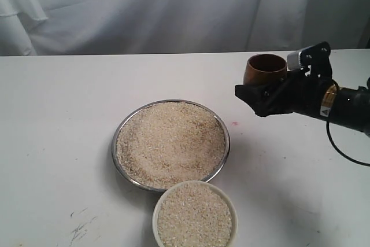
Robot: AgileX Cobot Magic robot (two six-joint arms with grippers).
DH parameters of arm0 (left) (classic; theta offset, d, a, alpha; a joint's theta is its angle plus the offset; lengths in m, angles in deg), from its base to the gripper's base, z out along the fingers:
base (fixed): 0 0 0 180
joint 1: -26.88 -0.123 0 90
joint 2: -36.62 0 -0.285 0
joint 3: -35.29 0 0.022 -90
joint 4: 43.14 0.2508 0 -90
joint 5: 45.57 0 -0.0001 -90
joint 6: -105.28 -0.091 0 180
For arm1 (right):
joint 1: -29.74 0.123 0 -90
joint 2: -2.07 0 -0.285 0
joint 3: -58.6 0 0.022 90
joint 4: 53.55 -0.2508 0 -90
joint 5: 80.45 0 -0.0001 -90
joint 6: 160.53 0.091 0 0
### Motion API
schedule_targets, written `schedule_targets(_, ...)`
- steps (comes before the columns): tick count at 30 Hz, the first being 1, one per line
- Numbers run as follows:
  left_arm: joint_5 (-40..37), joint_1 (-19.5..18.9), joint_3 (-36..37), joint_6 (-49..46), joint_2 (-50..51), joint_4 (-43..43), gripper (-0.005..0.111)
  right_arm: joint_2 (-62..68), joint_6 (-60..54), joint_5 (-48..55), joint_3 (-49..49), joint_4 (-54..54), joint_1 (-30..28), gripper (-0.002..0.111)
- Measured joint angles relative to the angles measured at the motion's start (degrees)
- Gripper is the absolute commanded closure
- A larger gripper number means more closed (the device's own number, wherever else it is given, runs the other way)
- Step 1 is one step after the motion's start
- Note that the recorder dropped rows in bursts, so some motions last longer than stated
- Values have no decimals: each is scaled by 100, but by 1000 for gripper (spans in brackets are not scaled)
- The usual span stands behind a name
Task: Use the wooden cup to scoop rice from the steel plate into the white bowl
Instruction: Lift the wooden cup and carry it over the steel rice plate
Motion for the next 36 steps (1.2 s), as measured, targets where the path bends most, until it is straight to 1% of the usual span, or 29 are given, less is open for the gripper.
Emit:
schedule_targets(7, 0, 0, 0, 0, 0, 0, 107, -877, 266, 1458, 5, -72, 816, 108)
schedule_targets(12, 0, 0, 0, 0, 0, 0, 107, -1146, 340, 2312, 5, -145, 1229, 108)
schedule_targets(21, 0, 0, 0, 0, 0, 0, 107, -1227, 361, 2561, 5, -129, 1803, 108)
schedule_targets(28, 0, 0, 0, 0, 0, 0, 107, -1227, 361, 2650, 5, 684, 1967, 108)
schedule_targets(31, 0, 0, 0, 0, 0, 0, 107, -1238, 65, 3028, -9, 390, 1988, 108)
schedule_targets(33, 0, 0, 0, 0, 0, 0, 107, -1245, -320, 3623, -98, 0, 2055, 108)
schedule_targets(36, 0, 0, 0, 0, 0, 0, 107, -1259, -1231, 4459, -316, -904, 2205, 108)
